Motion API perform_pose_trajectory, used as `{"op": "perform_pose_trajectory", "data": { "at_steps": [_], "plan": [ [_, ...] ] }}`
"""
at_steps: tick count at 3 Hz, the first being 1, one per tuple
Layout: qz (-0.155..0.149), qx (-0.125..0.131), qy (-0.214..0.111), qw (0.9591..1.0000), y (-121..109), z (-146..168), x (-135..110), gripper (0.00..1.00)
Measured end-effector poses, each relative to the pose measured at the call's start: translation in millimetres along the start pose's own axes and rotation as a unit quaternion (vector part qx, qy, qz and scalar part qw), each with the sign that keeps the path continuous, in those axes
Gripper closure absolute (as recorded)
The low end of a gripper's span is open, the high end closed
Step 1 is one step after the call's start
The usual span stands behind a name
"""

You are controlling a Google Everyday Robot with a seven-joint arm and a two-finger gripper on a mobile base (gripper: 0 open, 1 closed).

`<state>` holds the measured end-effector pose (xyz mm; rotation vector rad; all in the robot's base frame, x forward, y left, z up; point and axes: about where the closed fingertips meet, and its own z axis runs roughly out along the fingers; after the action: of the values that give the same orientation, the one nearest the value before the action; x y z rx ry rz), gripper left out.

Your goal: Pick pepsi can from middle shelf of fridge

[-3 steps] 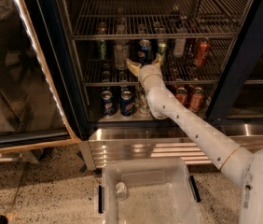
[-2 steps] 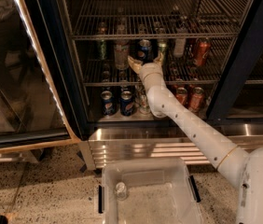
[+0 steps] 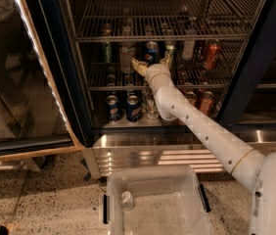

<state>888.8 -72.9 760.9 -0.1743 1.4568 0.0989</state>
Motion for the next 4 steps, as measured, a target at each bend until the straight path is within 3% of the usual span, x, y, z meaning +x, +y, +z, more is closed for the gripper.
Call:
{"op": "perform_pose_trajectory", "data": {
  "at_steps": [1, 2, 3, 4],
  "plan": [
    [0.000, -0.017, 0.020, 0.9997, 5.7, 0.9, -2.9, 0.23],
    [0.000, -0.027, 0.032, 0.9991, 8.8, 1.4, -5.2, 0.22],
    [0.001, -0.030, 0.041, 0.9987, 10.1, 2.5, -3.6, 0.28],
    [-0.010, -0.013, 0.053, 0.9984, 7.2, 3.6, 2.3, 0.27]
  ]
}}
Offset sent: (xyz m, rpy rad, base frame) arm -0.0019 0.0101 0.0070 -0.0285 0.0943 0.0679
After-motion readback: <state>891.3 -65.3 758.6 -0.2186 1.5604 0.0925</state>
